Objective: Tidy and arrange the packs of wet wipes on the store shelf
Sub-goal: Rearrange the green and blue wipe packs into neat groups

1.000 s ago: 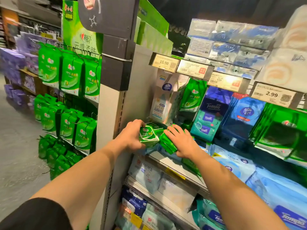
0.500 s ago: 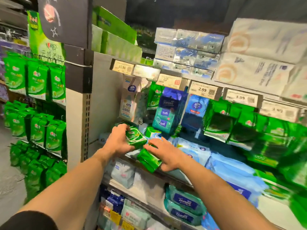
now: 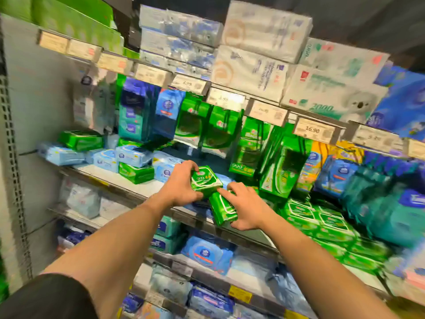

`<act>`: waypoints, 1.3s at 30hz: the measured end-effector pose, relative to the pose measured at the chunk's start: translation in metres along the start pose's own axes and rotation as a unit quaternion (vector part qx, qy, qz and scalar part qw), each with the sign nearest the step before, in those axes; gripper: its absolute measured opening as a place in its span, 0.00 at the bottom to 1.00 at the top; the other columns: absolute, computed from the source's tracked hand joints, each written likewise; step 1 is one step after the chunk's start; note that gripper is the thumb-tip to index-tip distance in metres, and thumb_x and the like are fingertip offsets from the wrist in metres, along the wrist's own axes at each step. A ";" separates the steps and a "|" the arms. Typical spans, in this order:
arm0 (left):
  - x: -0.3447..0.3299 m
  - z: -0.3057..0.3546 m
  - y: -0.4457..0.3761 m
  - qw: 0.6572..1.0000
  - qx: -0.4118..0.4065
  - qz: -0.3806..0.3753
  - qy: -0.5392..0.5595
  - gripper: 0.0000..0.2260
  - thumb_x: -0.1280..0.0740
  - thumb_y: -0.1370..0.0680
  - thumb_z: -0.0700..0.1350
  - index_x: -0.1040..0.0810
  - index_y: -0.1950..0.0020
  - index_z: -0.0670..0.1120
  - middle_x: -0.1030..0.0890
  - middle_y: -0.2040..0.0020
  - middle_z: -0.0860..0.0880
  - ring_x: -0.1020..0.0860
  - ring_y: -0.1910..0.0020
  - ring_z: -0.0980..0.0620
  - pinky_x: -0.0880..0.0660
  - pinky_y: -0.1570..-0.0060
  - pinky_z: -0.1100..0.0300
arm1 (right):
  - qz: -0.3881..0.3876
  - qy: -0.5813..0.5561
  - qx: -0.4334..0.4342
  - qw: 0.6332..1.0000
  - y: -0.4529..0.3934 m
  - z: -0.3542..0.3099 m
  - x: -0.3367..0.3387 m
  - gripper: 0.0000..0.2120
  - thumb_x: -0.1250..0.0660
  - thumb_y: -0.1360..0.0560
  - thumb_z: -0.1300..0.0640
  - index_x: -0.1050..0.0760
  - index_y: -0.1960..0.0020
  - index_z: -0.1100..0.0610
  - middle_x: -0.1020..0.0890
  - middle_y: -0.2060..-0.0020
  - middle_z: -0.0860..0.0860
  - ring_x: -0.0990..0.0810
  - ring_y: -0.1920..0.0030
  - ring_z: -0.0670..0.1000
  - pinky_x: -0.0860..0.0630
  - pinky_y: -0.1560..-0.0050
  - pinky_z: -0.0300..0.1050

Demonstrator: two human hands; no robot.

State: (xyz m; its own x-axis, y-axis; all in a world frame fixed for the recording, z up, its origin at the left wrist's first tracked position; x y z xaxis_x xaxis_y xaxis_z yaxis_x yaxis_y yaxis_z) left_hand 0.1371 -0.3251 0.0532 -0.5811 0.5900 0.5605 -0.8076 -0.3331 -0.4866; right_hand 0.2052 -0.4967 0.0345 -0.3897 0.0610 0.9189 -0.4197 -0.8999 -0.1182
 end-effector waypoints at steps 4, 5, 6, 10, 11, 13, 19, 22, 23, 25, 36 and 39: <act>-0.072 0.058 -0.006 0.998 -0.036 -0.039 0.017 0.30 0.25 0.45 0.51 0.29 0.45 0.48 0.26 0.50 0.45 0.26 0.51 0.44 0.25 0.51 0.53 | -0.022 -0.005 -0.096 0.995 0.075 0.054 -0.013 0.51 0.25 0.38 0.44 0.47 0.22 0.52 0.37 0.30 0.58 0.37 0.31 0.59 0.32 0.36 0.56; -0.082 0.068 -0.008 0.998 -0.043 -0.042 0.018 0.30 0.25 0.45 0.50 0.29 0.45 0.48 0.27 0.50 0.45 0.27 0.50 0.44 0.26 0.50 0.53 | -0.020 -0.018 -0.119 0.992 0.087 0.064 -0.016 0.51 0.25 0.38 0.44 0.47 0.22 0.52 0.37 0.31 0.57 0.37 0.31 0.59 0.31 0.36 0.57; -0.093 0.078 -0.010 0.997 -0.049 -0.047 0.022 0.30 0.24 0.44 0.49 0.29 0.45 0.48 0.27 0.49 0.44 0.28 0.49 0.45 0.27 0.50 0.55 | -0.016 -0.034 -0.144 0.989 0.101 0.075 -0.020 0.51 0.25 0.39 0.45 0.46 0.22 0.52 0.36 0.32 0.57 0.37 0.32 0.59 0.31 0.36 0.57; -0.123 0.098 -0.016 0.996 -0.061 -0.068 0.018 0.29 0.22 0.42 0.44 0.31 0.46 0.51 0.28 0.47 0.43 0.30 0.49 0.47 0.35 0.55 0.60 | -0.003 -0.068 -0.191 0.979 0.130 0.099 -0.035 0.52 0.24 0.39 0.44 0.46 0.22 0.52 0.34 0.34 0.56 0.35 0.33 0.59 0.30 0.36 0.56; -0.127 0.100 -0.017 0.995 -0.065 -0.075 0.015 0.29 0.21 0.41 0.43 0.31 0.46 0.51 0.29 0.47 0.43 0.31 0.49 0.47 0.35 0.55 0.60 | -0.008 -0.073 -0.199 0.977 0.134 0.102 -0.039 0.52 0.24 0.39 0.44 0.46 0.22 0.52 0.35 0.33 0.56 0.35 0.33 0.58 0.30 0.36 0.56; -0.135 0.101 -0.019 0.994 -0.073 -0.082 0.008 0.29 0.21 0.40 0.43 0.32 0.46 0.50 0.30 0.47 0.44 0.31 0.48 0.47 0.33 0.53 0.58 | -0.025 -0.086 -0.214 0.973 0.140 0.107 -0.046 0.52 0.24 0.38 0.45 0.48 0.22 0.51 0.36 0.32 0.55 0.37 0.31 0.58 0.31 0.35 0.56; -0.139 0.092 -0.028 0.992 -0.072 -0.100 -0.016 0.30 0.20 0.40 0.44 0.32 0.45 0.51 0.30 0.47 0.44 0.30 0.50 0.47 0.29 0.54 0.56 | -0.073 -0.116 -0.267 0.954 0.142 0.110 -0.071 0.51 0.24 0.36 0.46 0.49 0.22 0.50 0.37 0.28 0.55 0.40 0.27 0.59 0.36 0.31 0.63; -0.135 0.083 -0.034 0.992 -0.059 -0.107 -0.021 0.31 0.20 0.42 0.46 0.32 0.46 0.52 0.29 0.47 0.44 0.27 0.54 0.47 0.29 0.60 0.57 | -0.079 -0.105 -0.264 0.956 0.128 0.102 -0.072 0.49 0.24 0.36 0.44 0.47 0.22 0.50 0.35 0.29 0.54 0.39 0.28 0.59 0.37 0.31 0.64; -0.134 0.080 -0.037 0.992 -0.054 -0.109 -0.020 0.31 0.21 0.44 0.47 0.32 0.46 0.52 0.29 0.47 0.44 0.26 0.56 0.47 0.28 0.63 0.58 | -0.078 -0.103 -0.258 0.957 0.121 0.099 -0.072 0.49 0.24 0.35 0.44 0.46 0.23 0.51 0.34 0.30 0.54 0.38 0.28 0.59 0.37 0.31 0.64; -0.132 0.075 -0.041 0.992 -0.040 -0.115 -0.013 0.31 0.23 0.46 0.50 0.32 0.47 0.53 0.27 0.48 0.44 0.24 0.58 0.48 0.26 0.65 0.58 | -0.069 -0.100 -0.245 0.962 0.106 0.090 -0.068 0.47 0.25 0.35 0.43 0.44 0.24 0.51 0.33 0.31 0.54 0.37 0.30 0.58 0.35 0.32 0.63; -0.111 0.056 -0.052 0.993 -0.059 -0.103 0.005 0.30 0.21 0.39 0.42 0.32 0.43 0.49 0.31 0.46 0.44 0.29 0.49 0.47 0.30 0.55 0.58 | -0.099 -0.125 -0.249 0.955 0.061 0.086 -0.098 0.41 0.27 0.32 0.50 0.42 0.24 0.54 0.31 0.30 0.56 0.36 0.29 0.59 0.35 0.31 0.56; -0.114 0.056 -0.054 0.993 -0.058 -0.104 0.004 0.30 0.21 0.39 0.42 0.31 0.42 0.48 0.30 0.45 0.44 0.29 0.49 0.48 0.31 0.56 0.60 | -0.118 -0.129 -0.269 0.947 0.062 0.094 -0.105 0.41 0.28 0.30 0.53 0.44 0.23 0.56 0.35 0.27 0.58 0.38 0.26 0.59 0.37 0.28 0.55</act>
State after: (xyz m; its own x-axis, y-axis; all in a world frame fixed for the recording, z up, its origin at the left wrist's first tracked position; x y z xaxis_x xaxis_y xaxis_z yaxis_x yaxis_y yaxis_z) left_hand 0.2410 -0.4151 0.0530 -0.4025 0.6429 0.6517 -0.8924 -0.1168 -0.4359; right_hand 0.2968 -0.5999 -0.0336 -0.0475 0.0631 0.9969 -0.8545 -0.5194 -0.0078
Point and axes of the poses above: each hand's wrist, its own y-axis away from the middle knuckle, its own x-axis out of the back of the hand, z = x × y, the point moved 8 cm from there along -y, towards the middle knuckle
